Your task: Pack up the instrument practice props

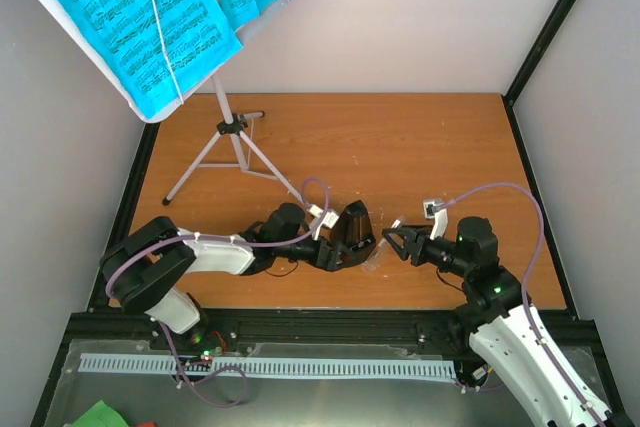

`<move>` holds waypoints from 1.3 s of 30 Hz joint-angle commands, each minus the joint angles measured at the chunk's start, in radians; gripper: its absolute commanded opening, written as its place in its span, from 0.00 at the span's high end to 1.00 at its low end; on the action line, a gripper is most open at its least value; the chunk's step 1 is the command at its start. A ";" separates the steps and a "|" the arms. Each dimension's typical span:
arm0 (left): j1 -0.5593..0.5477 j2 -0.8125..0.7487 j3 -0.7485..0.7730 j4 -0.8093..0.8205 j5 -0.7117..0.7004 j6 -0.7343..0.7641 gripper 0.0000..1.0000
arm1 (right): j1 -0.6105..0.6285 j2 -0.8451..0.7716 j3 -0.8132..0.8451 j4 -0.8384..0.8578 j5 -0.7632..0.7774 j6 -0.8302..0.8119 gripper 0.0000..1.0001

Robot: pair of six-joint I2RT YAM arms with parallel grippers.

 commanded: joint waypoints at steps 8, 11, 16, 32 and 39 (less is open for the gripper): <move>-0.010 -0.139 0.012 -0.013 -0.106 -0.009 0.01 | 0.007 -0.044 -0.007 -0.034 0.070 -0.038 0.47; 0.039 -0.259 0.004 -0.119 -0.117 0.003 0.01 | 0.012 -0.052 0.003 -0.034 0.092 -0.063 0.48; 0.158 -0.444 0.103 -0.402 -0.071 0.099 0.00 | 0.025 -0.048 0.040 -0.034 0.152 -0.106 0.48; 0.499 -0.535 0.318 -0.780 -0.069 0.452 0.01 | 0.142 -0.068 0.097 0.071 0.363 -0.249 0.50; 0.499 -0.511 0.297 -0.757 -0.230 0.553 0.01 | 0.291 -0.042 0.054 0.125 0.531 -0.305 0.51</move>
